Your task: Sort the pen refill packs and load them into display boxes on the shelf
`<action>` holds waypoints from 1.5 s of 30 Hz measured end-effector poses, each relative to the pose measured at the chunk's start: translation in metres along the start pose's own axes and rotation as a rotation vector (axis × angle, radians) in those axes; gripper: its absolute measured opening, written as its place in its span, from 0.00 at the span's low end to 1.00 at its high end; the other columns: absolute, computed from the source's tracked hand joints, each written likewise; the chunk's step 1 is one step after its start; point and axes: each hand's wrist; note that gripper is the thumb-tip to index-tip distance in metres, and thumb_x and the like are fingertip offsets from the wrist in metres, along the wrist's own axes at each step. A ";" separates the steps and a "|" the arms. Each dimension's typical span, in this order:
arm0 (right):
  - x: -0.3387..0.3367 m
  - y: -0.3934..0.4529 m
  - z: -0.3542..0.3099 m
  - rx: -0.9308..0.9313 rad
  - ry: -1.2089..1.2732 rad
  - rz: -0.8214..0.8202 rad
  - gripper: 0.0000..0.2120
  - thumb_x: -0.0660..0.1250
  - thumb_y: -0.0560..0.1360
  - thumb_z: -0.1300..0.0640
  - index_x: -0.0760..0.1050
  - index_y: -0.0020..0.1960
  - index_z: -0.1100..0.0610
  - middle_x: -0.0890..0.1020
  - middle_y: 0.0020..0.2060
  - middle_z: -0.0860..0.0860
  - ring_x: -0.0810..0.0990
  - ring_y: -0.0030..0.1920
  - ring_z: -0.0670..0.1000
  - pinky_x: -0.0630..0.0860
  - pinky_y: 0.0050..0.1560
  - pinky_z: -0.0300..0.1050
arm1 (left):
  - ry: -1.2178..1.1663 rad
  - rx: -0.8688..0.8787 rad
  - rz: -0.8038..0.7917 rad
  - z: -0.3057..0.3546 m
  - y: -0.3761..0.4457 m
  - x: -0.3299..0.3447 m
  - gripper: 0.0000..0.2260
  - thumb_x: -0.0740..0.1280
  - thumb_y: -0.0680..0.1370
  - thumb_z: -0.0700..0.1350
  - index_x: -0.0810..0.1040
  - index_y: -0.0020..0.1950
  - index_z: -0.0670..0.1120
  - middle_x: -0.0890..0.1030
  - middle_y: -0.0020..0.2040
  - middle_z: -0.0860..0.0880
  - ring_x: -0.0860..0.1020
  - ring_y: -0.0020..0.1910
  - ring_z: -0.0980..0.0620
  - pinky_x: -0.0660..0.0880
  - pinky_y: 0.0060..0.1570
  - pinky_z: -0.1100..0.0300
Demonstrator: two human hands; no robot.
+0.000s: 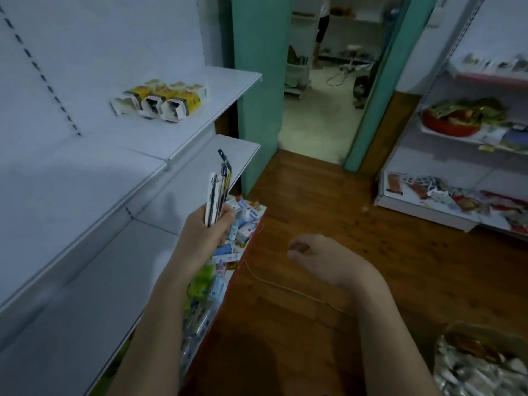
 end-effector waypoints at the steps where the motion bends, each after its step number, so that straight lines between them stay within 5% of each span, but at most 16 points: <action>1: -0.009 0.015 0.007 0.006 0.003 -0.021 0.14 0.60 0.81 0.45 0.75 0.64 0.47 0.78 0.58 0.45 0.76 0.54 0.46 0.75 0.52 0.42 | 0.011 -0.008 -0.018 0.002 0.017 0.009 0.06 0.67 0.79 0.47 0.78 0.44 0.46 0.74 0.28 0.52 0.72 0.27 0.56 0.69 0.28 0.65; 9: -0.097 0.153 0.045 -0.095 -0.009 0.001 0.15 0.60 0.81 0.46 0.75 0.64 0.50 0.78 0.57 0.47 0.76 0.54 0.48 0.74 0.52 0.43 | -0.017 -0.009 0.030 0.013 0.149 0.079 0.10 0.66 0.80 0.44 0.75 0.39 0.47 0.71 0.27 0.50 0.67 0.22 0.59 0.67 0.25 0.68; 18: -0.171 0.296 0.027 -0.258 -0.104 -0.156 0.14 0.60 0.81 0.48 0.76 0.63 0.51 0.80 0.57 0.50 0.78 0.55 0.52 0.76 0.57 0.49 | -0.038 -0.012 0.274 0.020 0.251 0.085 0.07 0.66 0.81 0.45 0.77 0.47 0.42 0.73 0.30 0.48 0.71 0.29 0.53 0.71 0.31 0.63; 22: -0.174 0.356 -0.009 -0.344 -0.149 -0.300 0.14 0.61 0.82 0.49 0.75 0.63 0.53 0.81 0.56 0.56 0.80 0.55 0.58 0.76 0.56 0.52 | -0.095 -0.005 0.413 0.019 0.292 0.061 0.08 0.65 0.81 0.44 0.75 0.42 0.45 0.73 0.29 0.49 0.71 0.30 0.48 0.71 0.34 0.57; 29: -0.174 0.465 -0.107 -0.534 -0.177 -0.351 0.15 0.60 0.82 0.45 0.73 0.64 0.50 0.76 0.57 0.47 0.77 0.51 0.48 0.74 0.46 0.42 | -0.148 0.106 0.620 0.028 0.368 -0.023 0.17 0.63 0.83 0.46 0.72 0.37 0.38 0.71 0.32 0.36 0.69 0.32 0.35 0.70 0.39 0.49; 33: -0.170 0.509 -0.175 -0.716 -0.073 -0.361 0.12 0.59 0.82 0.46 0.75 0.61 0.48 0.78 0.55 0.44 0.77 0.50 0.43 0.74 0.44 0.36 | -0.165 0.127 0.742 0.033 0.395 -0.074 0.17 0.63 0.82 0.46 0.73 0.35 0.41 0.74 0.30 0.41 0.72 0.32 0.42 0.72 0.39 0.46; 42: -0.141 0.572 -0.282 -1.043 0.168 -0.315 0.06 0.66 0.79 0.57 0.80 0.52 0.49 0.80 0.44 0.40 0.77 0.41 0.37 0.71 0.40 0.33 | -0.201 0.148 1.047 0.037 0.424 -0.150 0.11 0.61 0.83 0.45 0.74 0.41 0.44 0.78 0.35 0.46 0.79 0.34 0.53 0.75 0.36 0.66; 45: -0.138 0.599 -0.300 -1.098 0.067 -0.358 0.09 0.68 0.78 0.57 0.79 0.57 0.47 0.80 0.51 0.40 0.78 0.52 0.39 0.75 0.52 0.40 | -0.160 0.177 1.087 0.031 0.434 -0.160 0.05 0.63 0.82 0.43 0.75 0.47 0.47 0.76 0.34 0.51 0.77 0.34 0.51 0.76 0.40 0.58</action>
Point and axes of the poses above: each hand's wrist, its own y-axis towards the middle knuckle, its own x-axis out of the palm, z = x × y
